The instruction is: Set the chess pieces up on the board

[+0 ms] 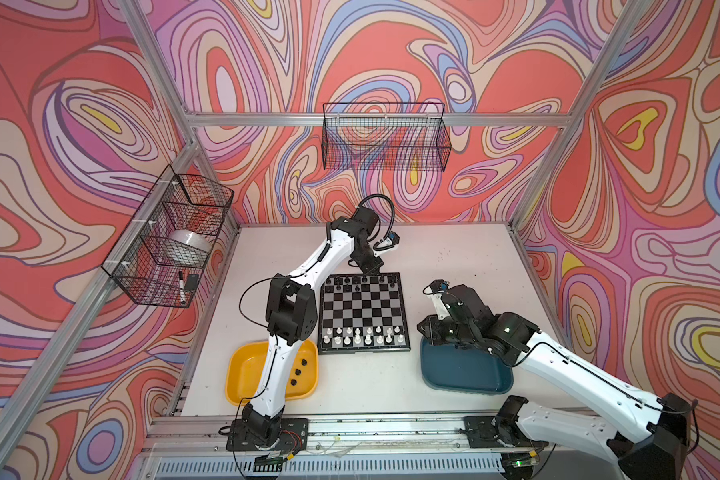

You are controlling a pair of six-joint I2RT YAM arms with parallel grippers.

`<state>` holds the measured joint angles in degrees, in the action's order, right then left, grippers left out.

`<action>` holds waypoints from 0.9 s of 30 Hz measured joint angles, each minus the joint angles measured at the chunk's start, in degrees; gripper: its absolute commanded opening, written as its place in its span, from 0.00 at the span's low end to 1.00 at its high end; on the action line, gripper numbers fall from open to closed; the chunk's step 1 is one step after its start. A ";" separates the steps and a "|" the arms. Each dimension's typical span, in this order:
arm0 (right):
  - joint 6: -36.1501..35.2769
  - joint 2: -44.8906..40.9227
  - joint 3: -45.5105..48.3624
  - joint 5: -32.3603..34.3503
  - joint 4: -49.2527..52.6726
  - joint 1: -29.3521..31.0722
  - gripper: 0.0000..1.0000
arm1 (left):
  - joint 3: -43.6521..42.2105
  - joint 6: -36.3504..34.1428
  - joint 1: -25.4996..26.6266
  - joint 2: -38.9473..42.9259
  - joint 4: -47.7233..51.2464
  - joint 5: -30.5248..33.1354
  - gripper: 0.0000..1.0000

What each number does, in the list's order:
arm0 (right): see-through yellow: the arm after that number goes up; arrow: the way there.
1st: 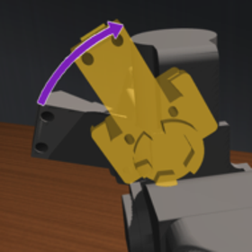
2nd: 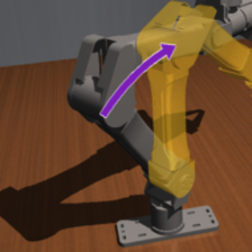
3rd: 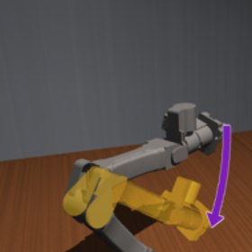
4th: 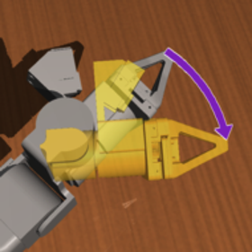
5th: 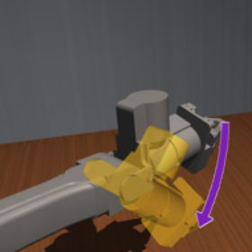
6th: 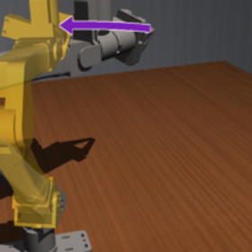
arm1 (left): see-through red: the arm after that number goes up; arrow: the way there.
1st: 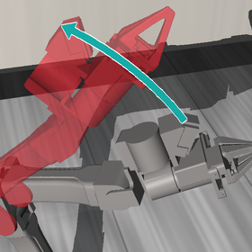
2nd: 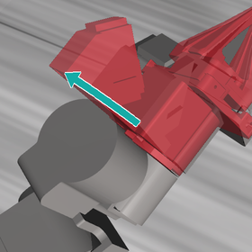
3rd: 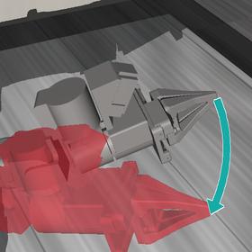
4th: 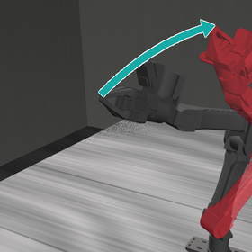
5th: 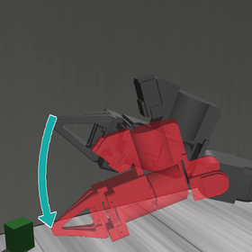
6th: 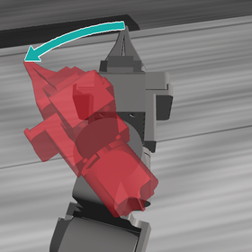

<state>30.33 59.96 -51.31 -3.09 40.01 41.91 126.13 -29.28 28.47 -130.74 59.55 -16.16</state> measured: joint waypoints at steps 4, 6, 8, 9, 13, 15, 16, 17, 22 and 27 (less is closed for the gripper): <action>0.44 -1.55 0.68 0.68 0.42 0.00 0.18 | 0.33 0.00 0.07 -1.11 -0.26 0.85 0.11; 0.63 -1.92 0.76 0.76 0.61 0.00 0.18 | 0.35 0.02 0.11 -1.62 -0.63 1.46 0.11; 0.76 -2.01 0.85 0.79 0.72 0.00 0.18 | 0.37 0.07 0.11 -2.01 -1.01 1.88 0.11; 0.83 -2.10 0.98 0.81 0.72 0.00 0.18 | 0.37 0.26 0.13 -2.19 -1.18 2.16 0.11; 0.85 -2.47 1.51 1.09 0.83 0.00 0.18 | 0.37 0.87 0.28 -2.56 -1.81 2.58 0.11; 0.87 -2.60 1.66 1.18 0.94 0.00 0.18 | 0.42 1.03 0.46 -2.64 -2.29 2.78 0.11; 0.87 -2.60 1.73 1.18 0.98 0.00 0.18 | 0.48 1.03 0.57 -2.78 -2.49 2.95 0.11; 0.87 -2.58 1.75 1.18 1.14 0.00 0.18 | 0.59 1.05 0.72 -2.93 -2.69 3.19 0.11; 1.11 -3.17 1.99 1.20 1.25 0.00 0.18 | 0.76 1.03 1.20 -4.13 -3.63 4.35 0.11; 1.70 -4.48 3.06 1.29 1.62 0.00 0.18 | 0.76 1.03 1.22 -5.05 -4.13 5.38 0.10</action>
<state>32.03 55.48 -48.25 -1.80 41.63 41.91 126.89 -28.25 29.69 -135.79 55.42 -10.79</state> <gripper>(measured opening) 0.177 0.108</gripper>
